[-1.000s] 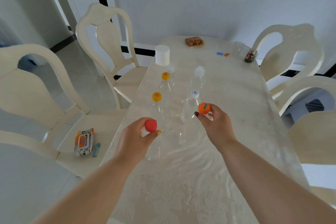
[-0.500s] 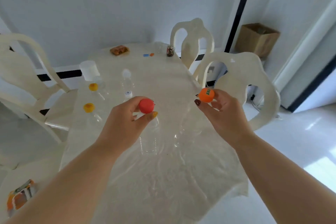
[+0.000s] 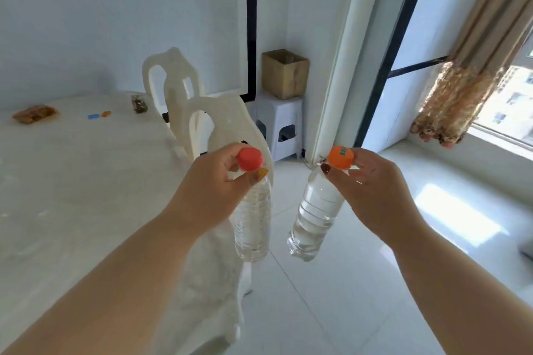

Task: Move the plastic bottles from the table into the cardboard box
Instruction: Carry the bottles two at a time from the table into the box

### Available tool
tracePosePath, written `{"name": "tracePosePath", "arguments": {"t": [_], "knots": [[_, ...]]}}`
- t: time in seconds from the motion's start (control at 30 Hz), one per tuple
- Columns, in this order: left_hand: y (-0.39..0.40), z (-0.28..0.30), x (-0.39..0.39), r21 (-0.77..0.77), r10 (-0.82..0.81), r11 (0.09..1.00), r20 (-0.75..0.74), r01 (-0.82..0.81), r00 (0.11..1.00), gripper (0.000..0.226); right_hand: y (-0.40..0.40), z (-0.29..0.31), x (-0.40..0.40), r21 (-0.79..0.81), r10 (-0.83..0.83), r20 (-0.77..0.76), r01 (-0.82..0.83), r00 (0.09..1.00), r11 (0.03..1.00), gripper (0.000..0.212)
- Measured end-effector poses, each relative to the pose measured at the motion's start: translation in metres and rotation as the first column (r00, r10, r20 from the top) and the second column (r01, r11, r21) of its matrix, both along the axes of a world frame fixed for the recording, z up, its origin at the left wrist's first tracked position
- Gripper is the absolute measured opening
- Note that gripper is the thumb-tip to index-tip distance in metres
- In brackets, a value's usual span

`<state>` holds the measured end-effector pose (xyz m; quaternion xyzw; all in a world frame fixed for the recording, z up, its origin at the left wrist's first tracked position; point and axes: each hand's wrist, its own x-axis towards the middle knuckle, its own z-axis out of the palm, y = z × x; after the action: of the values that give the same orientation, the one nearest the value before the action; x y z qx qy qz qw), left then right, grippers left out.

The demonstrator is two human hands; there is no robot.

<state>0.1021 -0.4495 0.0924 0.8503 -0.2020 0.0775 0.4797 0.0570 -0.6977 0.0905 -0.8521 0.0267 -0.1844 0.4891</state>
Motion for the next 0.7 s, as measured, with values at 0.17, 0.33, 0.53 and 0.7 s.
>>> {"name": "tracePosePath", "arguments": {"t": [0.17,0.33,0.53,0.7], "knots": [[-0.120,0.004,0.032,-0.060,-0.015,0.998,-0.009,0.014,1.000,0.015,-0.120,0.006,0.030,-0.045,-0.040,-0.013,0.040,0.999,0.998,0.006],[-0.206,0.011,0.088,-0.059,-0.017,0.998,0.005,0.018,1.000,0.009,-0.206,0.011,0.088,-0.063,-0.068,-0.002,0.067,0.998,0.996,0.007],[-0.279,0.009,0.192,-0.031,0.007,0.999,0.031,-0.006,1.000,0.017,-0.277,0.007,0.190,-0.049,-0.080,0.008,0.080,0.997,0.996,0.006],[-0.329,0.008,0.305,-0.013,-0.001,1.000,0.034,0.002,0.999,0.018,-0.324,0.011,0.303,-0.086,-0.046,0.007,0.046,0.999,0.995,0.006]]}}
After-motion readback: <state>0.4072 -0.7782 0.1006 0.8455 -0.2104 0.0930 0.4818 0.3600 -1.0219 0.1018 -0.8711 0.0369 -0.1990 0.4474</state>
